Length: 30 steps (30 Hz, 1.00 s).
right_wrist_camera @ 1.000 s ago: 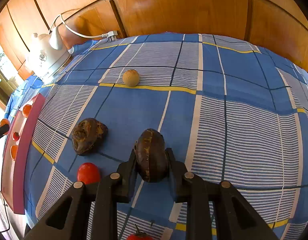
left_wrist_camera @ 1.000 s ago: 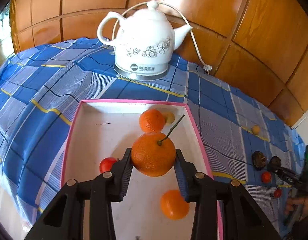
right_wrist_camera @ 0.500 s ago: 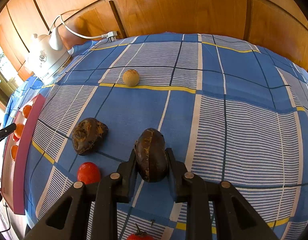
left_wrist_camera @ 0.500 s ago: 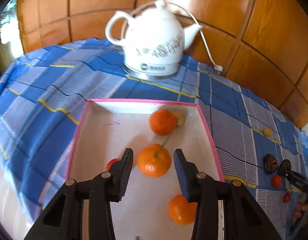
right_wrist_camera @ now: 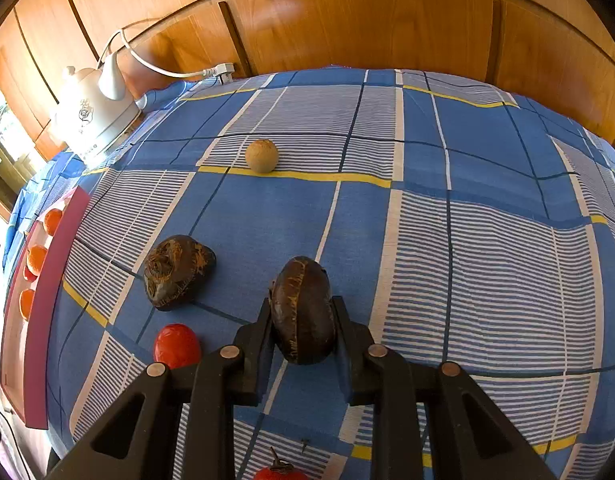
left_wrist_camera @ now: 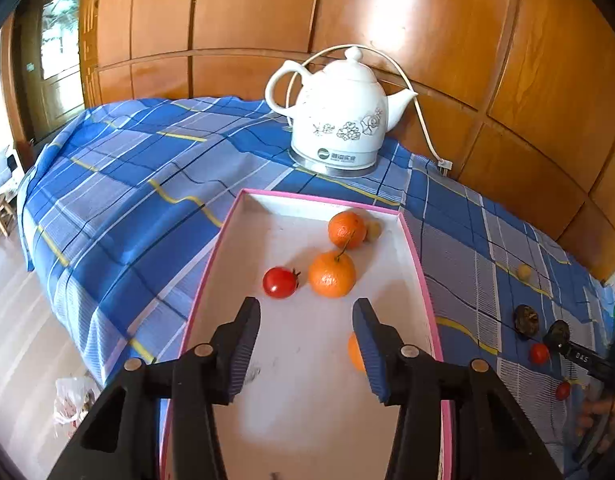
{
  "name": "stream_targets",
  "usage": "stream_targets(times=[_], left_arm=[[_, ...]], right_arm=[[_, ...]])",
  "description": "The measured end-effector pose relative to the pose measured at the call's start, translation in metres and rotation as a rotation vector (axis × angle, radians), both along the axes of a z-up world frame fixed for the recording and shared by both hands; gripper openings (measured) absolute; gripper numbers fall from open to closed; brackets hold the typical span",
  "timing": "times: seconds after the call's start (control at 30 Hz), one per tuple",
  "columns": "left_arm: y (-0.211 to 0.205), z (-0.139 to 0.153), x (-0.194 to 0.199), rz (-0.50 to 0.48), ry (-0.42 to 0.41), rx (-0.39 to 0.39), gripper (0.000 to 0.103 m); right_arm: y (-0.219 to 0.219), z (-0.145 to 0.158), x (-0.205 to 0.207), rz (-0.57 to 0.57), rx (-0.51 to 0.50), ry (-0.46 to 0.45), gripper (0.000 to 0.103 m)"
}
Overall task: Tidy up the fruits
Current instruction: 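Carry the dark brown dried fruit into the tray with the right gripper and release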
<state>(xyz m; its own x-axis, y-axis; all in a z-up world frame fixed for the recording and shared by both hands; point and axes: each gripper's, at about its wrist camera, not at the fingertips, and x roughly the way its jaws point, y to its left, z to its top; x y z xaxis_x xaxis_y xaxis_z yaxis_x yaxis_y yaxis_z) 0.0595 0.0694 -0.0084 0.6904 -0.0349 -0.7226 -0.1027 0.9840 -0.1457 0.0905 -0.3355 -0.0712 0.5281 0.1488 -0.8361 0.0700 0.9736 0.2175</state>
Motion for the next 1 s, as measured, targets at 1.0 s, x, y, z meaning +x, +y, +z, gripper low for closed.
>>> stream_targets(times=[1.0], left_arm=[[0.006,-0.002,-0.027,0.047,0.000,0.045,0.072]], right_arm=[[0.015,0.002,-0.005,-0.015,-0.112,-0.021,0.026]])
